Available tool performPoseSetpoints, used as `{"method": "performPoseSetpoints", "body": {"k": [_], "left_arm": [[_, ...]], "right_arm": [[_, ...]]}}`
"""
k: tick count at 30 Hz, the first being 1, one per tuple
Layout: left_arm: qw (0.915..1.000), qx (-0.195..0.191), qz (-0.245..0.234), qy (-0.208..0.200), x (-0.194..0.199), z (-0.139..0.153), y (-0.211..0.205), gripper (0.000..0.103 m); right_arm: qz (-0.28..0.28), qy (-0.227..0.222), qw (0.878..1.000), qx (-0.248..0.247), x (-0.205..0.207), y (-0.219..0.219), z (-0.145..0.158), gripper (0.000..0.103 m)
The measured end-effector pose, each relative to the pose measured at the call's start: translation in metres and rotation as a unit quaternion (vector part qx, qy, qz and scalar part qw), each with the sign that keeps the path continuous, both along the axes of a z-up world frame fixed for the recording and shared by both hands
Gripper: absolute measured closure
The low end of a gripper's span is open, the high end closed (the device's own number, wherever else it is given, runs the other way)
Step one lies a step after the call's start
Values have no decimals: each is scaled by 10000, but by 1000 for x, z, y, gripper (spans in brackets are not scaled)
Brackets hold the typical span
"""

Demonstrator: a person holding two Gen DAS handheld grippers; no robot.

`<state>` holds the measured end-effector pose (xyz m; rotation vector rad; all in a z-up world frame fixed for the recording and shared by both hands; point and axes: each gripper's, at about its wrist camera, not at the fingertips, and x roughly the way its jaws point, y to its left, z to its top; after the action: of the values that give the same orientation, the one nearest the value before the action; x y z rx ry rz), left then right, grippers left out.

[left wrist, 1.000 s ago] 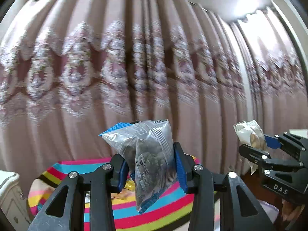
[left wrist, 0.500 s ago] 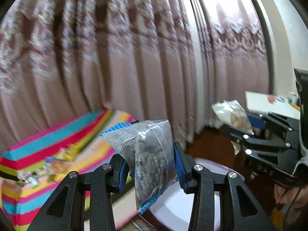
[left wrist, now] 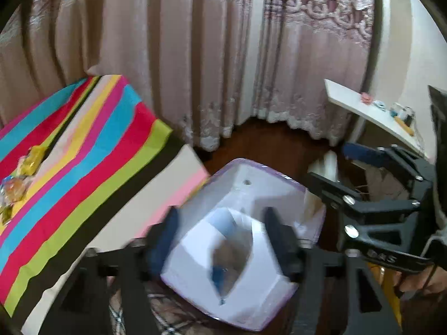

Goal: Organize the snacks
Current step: 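Open both grippers over the white bin to drop the packets, then grasp a green-yellow snack bag with the left gripper while the right grasps the bread bag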

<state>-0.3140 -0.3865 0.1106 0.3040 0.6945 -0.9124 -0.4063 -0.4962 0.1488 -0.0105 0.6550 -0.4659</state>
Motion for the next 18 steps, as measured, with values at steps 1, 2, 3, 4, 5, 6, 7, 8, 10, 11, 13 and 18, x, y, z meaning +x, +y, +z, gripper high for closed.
{"method": "performPoseSetpoints", "body": {"k": [1, 2, 3, 4, 5, 6, 7, 8, 10, 11, 13, 18], "left_arm": [[9999, -83, 105, -38, 5, 0, 9, 18], [9997, -141, 188, -66, 10, 1, 17, 17], [9991, -199, 347, -104, 19, 2, 30, 17], [9985, -221, 492, -118, 28, 2, 41, 17], [9969, -252, 737, -92, 44, 0, 57, 17], [9953, -258, 929, -27, 60, -3, 69, 17], [9914, -257, 1274, 125, 79, -9, 91, 16], [9868, -246, 1578, 251, 98, -16, 109, 16], [9743, -238, 2195, 446, 131, -30, 149, 16], [9648, -201, 2560, 562, 150, -39, 175, 16], [9441, -187, 3186, 831, 183, -55, 223, 16], [8957, -262, 4317, 1036, 246, -79, 314, 16]], "right_arm": [[60, 22, 10000, -5, 4, 1, -4, 22], [124, 63, 9999, 3, 9, 4, -5, 22], [192, 88, 9998, 9, 16, 7, -7, 22], [317, 117, 9994, 3, 25, 12, -9, 22], [469, 139, 9988, 5, 36, 19, -11, 22], [695, 183, 9974, 30, 50, 31, -11, 22], [857, 214, 9961, 67, 62, 39, -15, 22], [1086, 253, 9937, 129, 76, 50, -19, 21], [1582, 332, 9865, 248, 111, 76, -28, 17], [1790, 387, 9827, 268, 130, 90, -35, 15], [2230, 573, 9724, 370, 179, 122, -53, 15], [3132, 859, 9427, 770, 303, 183, -92, 15]]}}
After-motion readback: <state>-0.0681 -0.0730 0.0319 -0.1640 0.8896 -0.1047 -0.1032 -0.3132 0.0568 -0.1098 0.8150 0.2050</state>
